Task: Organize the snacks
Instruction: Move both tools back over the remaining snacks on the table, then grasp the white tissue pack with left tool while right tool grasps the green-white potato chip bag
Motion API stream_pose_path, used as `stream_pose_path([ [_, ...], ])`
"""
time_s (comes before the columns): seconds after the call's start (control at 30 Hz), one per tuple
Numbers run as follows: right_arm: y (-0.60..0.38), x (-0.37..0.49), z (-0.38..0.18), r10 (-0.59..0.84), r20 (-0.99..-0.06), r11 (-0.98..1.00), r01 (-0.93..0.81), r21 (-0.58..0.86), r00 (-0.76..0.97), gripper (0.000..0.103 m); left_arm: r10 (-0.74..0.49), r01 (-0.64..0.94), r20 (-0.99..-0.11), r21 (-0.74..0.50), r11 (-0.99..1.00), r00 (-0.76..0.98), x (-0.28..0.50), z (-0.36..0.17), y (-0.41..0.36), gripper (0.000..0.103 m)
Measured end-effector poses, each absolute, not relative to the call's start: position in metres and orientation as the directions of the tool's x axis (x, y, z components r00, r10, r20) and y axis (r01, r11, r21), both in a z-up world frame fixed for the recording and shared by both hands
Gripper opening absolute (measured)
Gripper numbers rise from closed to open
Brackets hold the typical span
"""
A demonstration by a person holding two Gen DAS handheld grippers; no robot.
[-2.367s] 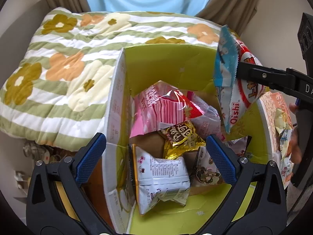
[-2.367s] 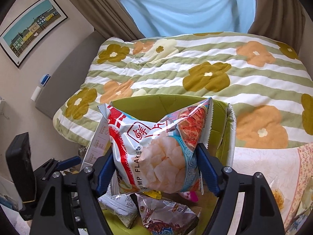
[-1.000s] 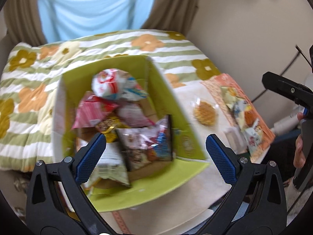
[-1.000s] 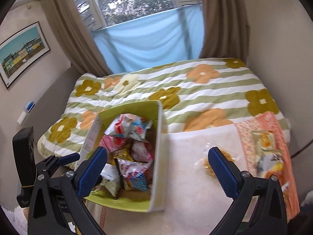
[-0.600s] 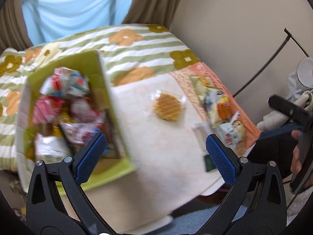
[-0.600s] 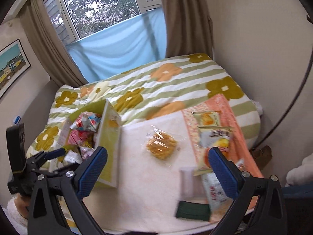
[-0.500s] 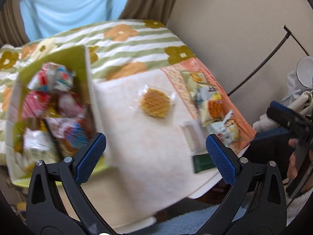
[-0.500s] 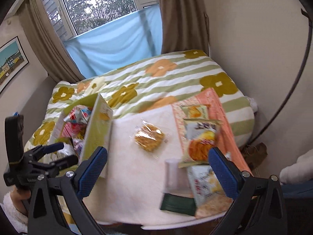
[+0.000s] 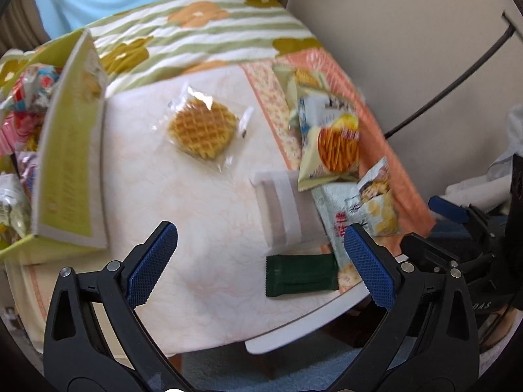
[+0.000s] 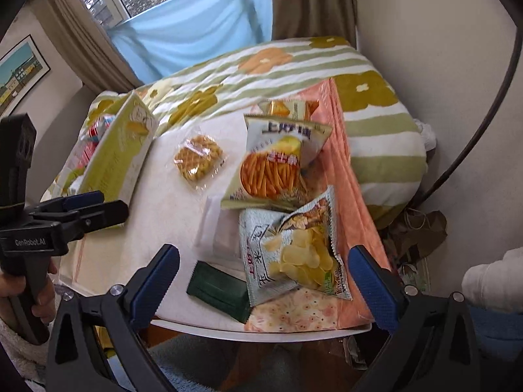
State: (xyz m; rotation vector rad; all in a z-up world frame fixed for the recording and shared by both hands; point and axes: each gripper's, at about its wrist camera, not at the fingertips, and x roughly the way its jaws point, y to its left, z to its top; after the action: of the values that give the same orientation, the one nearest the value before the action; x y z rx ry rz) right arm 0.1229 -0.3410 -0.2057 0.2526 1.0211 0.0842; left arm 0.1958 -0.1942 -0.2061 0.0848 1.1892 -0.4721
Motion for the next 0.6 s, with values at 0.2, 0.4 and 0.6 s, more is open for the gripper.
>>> stream_pose_path([
  [0.2,-0.341,0.131,-0.241,0.174,-0.851,0.972,0.049,0.228,0.496,0.103,-0.287,0.428,-0.933,-0.174,0.887,0.216,0.206,-0.244,-0.22,0.101],
  [0.4,-0.344,0.14,-0.269,0.153,-0.87,0.975,0.073,0.211,0.469,0.103,-0.267,0.449,-0.947,-0.164,0.878,0.177,0.218,-0.265,-0.23,0.101],
  [0.6,-0.34,0.146,-0.277,0.104,-0.878,0.987,0.058,0.148,0.467,0.102,-0.262,0.449,-0.954,-0.174,0.876,0.143,0.228,-0.276,-0.233,0.101],
])
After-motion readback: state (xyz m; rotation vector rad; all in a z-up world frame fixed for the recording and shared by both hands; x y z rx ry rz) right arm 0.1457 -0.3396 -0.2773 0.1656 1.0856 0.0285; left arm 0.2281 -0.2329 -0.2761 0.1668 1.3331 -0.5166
